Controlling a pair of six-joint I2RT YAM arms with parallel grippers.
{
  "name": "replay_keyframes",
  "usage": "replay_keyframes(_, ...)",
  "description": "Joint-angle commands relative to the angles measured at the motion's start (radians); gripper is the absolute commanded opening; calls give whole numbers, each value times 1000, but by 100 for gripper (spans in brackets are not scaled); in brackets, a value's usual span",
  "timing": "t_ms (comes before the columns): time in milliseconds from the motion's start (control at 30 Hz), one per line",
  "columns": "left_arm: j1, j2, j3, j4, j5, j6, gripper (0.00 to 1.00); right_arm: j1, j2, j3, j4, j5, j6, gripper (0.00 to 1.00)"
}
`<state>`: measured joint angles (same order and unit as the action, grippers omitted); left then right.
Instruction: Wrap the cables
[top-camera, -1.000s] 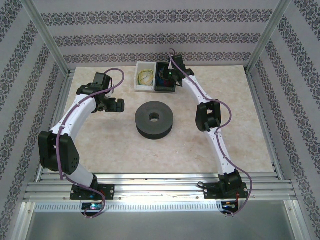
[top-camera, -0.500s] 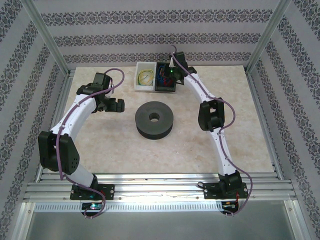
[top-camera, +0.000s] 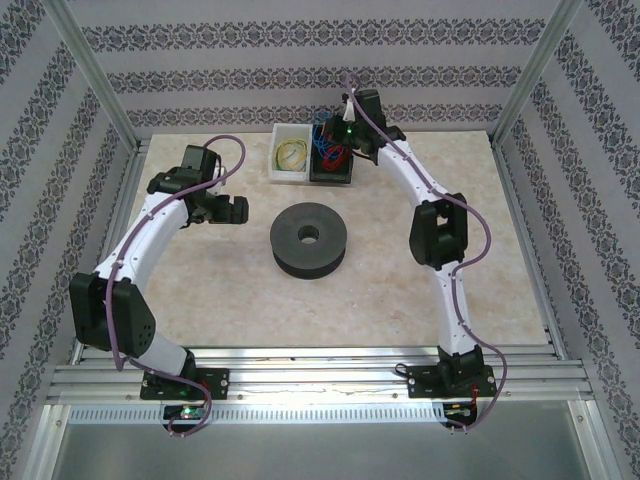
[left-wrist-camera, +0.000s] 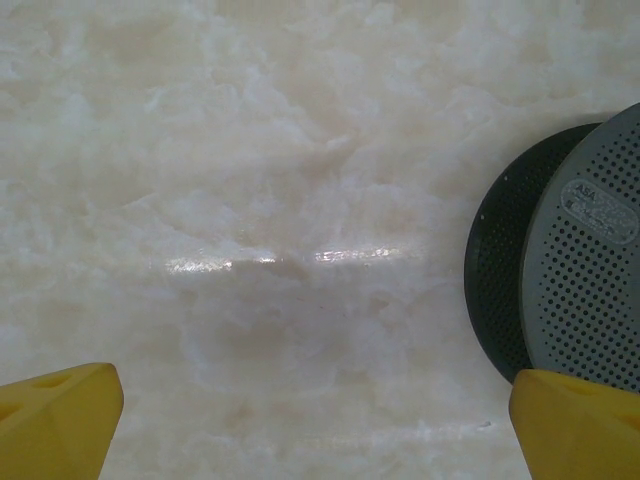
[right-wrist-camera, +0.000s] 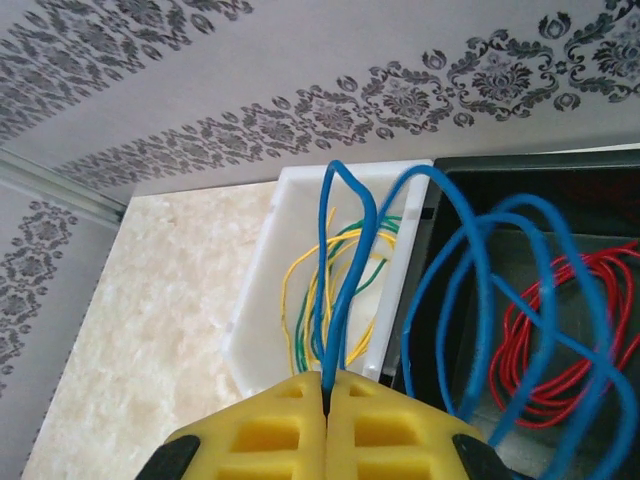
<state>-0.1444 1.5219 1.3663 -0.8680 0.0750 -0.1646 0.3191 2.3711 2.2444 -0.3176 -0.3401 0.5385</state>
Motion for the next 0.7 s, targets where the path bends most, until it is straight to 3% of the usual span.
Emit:
replay_keyframes(0, -15, -32, -10, -6, 13, 8, 99, 11, -115, -82, 92, -48, -29, 0)
replay_keyframes(300, -61, -38, 44, 42, 106, 25, 99, -17, -299, -425, 484, -480, 63, 0)
replay_keyframes(500, -81, -53, 110, 161, 312, -15, 99, -8, -404, -602, 530, -556, 15, 0)
replay_keyframes(667, -109, -52, 152, 243, 375, -21, 100, 7, -454, -694, 545, -561, 25, 0)
